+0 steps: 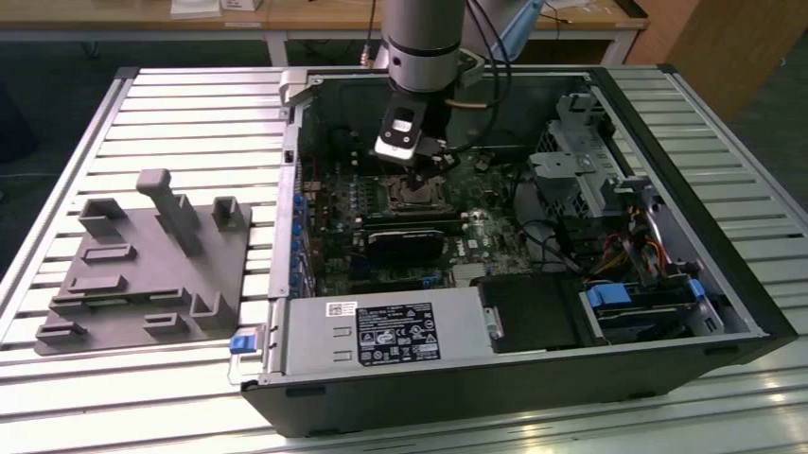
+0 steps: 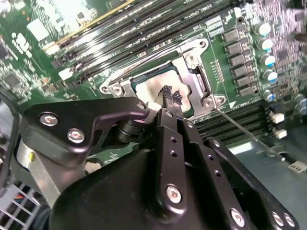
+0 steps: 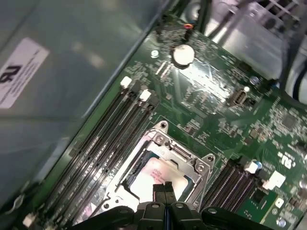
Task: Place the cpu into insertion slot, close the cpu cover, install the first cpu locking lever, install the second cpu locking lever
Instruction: 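Close the cpu cover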
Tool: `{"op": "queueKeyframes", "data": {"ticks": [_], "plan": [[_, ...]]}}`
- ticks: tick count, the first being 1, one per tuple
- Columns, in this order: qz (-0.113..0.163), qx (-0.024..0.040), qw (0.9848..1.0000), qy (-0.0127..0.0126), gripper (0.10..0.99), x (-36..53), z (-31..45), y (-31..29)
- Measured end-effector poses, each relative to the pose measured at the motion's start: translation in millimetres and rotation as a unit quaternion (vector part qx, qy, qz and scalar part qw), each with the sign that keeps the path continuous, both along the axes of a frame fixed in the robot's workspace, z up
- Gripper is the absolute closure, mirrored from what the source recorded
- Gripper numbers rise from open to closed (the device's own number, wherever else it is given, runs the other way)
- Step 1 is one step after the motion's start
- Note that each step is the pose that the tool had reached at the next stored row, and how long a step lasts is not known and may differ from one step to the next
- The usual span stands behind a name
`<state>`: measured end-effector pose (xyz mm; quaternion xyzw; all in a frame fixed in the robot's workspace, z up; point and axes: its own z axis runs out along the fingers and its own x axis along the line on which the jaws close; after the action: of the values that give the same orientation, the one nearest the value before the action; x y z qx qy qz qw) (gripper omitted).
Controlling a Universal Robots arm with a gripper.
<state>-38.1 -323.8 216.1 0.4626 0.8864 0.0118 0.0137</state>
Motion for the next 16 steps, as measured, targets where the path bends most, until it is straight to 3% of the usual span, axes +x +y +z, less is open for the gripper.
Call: {"op": "queueKeyframes", "data": {"ticks": [4, 9, 16], "plan": [[0.036, -0.0001, 0.9994, 0.0, 0.98, 0.0, 0.0, 0.0], [0.076, -0.0013, 0.9971, 0.0, 0.98, 0.0, 0.0, 0.0], [0.14, -0.0013, 0.9902, -0.0001, 0.98, 0.0, -0.3, 0.0]]}}
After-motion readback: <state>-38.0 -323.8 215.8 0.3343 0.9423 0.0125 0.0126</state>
